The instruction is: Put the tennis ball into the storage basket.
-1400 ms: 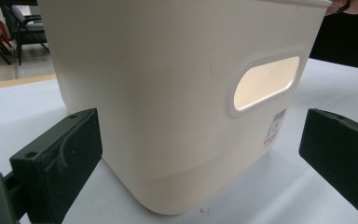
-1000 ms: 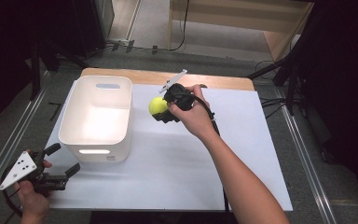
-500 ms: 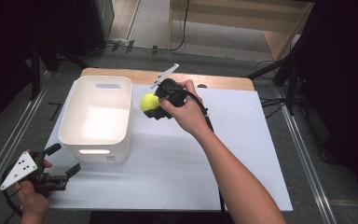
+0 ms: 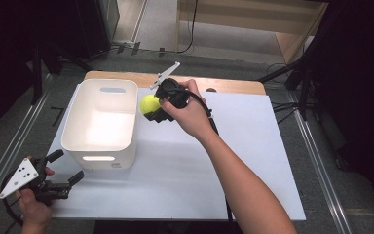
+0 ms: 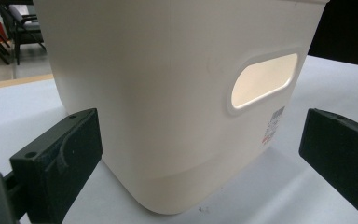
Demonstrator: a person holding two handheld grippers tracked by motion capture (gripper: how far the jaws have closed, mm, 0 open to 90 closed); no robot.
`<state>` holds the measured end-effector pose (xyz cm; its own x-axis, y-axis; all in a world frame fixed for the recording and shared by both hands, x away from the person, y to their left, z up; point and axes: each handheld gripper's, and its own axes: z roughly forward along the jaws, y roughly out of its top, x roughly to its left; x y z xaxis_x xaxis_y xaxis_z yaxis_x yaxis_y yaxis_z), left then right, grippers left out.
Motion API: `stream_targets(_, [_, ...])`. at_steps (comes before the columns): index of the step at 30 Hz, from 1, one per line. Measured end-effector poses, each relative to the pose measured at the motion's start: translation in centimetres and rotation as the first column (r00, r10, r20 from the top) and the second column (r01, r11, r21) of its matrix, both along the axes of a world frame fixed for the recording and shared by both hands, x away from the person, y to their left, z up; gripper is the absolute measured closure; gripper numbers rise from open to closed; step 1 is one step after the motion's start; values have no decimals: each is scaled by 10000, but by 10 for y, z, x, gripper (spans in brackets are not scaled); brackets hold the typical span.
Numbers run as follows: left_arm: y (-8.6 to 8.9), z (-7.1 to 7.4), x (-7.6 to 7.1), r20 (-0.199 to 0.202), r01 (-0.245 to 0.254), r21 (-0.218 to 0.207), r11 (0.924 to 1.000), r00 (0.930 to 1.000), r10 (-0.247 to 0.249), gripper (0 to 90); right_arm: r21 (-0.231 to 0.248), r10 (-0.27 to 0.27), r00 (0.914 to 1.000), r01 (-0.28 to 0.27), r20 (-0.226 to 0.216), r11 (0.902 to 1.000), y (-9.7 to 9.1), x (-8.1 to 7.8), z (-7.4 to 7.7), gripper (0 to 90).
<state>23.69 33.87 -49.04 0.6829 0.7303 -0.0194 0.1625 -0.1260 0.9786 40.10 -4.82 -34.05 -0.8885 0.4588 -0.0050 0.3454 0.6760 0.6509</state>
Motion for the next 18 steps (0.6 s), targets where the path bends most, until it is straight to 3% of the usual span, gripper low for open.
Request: stream_targets(18, [2, 0, 0, -26, 31, -36, 10000, 10000, -31, 0, 49, 457, 9989, -457, 49, 9989, 28, 0, 8, 240])
